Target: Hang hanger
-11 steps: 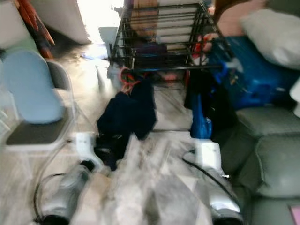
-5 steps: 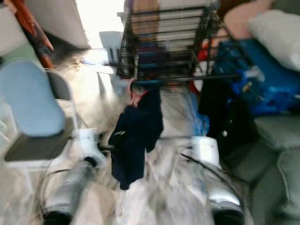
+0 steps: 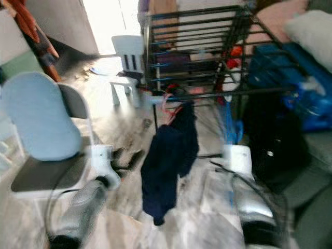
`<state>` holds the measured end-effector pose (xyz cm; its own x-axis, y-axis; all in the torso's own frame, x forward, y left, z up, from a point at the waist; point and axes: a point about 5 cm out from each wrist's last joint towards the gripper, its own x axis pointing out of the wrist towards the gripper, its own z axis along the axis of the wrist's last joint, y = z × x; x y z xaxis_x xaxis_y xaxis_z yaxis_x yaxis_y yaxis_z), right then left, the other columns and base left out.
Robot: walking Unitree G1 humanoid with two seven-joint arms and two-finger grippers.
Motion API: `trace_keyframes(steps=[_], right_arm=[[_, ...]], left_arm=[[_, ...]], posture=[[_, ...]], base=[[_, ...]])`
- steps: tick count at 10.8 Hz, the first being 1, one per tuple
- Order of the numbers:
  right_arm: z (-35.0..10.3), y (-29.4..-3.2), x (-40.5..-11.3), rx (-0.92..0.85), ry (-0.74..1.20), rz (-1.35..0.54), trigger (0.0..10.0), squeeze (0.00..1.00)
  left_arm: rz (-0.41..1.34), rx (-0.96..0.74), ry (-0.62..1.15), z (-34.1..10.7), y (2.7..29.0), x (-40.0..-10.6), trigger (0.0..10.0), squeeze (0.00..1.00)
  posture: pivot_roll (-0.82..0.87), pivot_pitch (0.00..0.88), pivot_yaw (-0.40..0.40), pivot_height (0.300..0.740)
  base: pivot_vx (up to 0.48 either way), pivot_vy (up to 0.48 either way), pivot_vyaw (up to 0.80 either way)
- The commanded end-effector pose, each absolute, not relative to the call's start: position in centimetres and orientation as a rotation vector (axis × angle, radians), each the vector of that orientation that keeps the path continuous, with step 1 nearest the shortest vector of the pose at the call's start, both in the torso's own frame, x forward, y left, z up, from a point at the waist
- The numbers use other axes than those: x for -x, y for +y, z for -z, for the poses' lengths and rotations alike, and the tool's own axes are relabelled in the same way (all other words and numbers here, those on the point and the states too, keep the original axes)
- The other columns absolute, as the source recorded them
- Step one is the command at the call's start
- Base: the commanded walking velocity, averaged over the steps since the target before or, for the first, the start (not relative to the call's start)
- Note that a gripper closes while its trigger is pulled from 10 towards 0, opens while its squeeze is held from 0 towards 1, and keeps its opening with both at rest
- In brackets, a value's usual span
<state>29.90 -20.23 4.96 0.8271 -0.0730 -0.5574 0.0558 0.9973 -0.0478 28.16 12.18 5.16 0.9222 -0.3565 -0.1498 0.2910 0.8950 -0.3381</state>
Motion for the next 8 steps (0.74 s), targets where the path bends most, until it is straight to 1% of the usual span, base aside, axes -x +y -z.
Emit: trace_keyframes(steps=[1,4,5,8], right_arm=[[-5.7,-21.5,-30.4,0.040,0.573,0.102,10.0,0.00],[-6.6,-22.4,-31.3,0.042,0.551,0.117,10.0,0.00],[-6.7,-22.6,-31.4,0.042,0.548,0.117,10.0,0.00],[-7.5,-22.7,-32.1,0.076,0.517,0.081,10.0,0.00]], left_arm=[[0.366,0.323,0.196,-5.7,11.3,-28.5,10.0,0.00],[0.366,0.338,0.180,-5.9,11.0,-28.5,10.0,0.00],[0.344,0.368,0.172,-5.9,11.1,-28.5,10.0,0.00],[0.339,0.356,0.178,-5.9,11.3,-28.4,10.0,0.00]], posture=[[-0.25,0.000,0.080,0.740],[-0.25,0.000,0.076,0.740],[-0.25,0.000,0.075,0.740],[-0.24,0.000,0.072,0.740]], base=[[0.480,0.000,0.00],[0.480,0.000,0.00],[0.000,0.000,0.00],[0.000,0.000,0.00]])
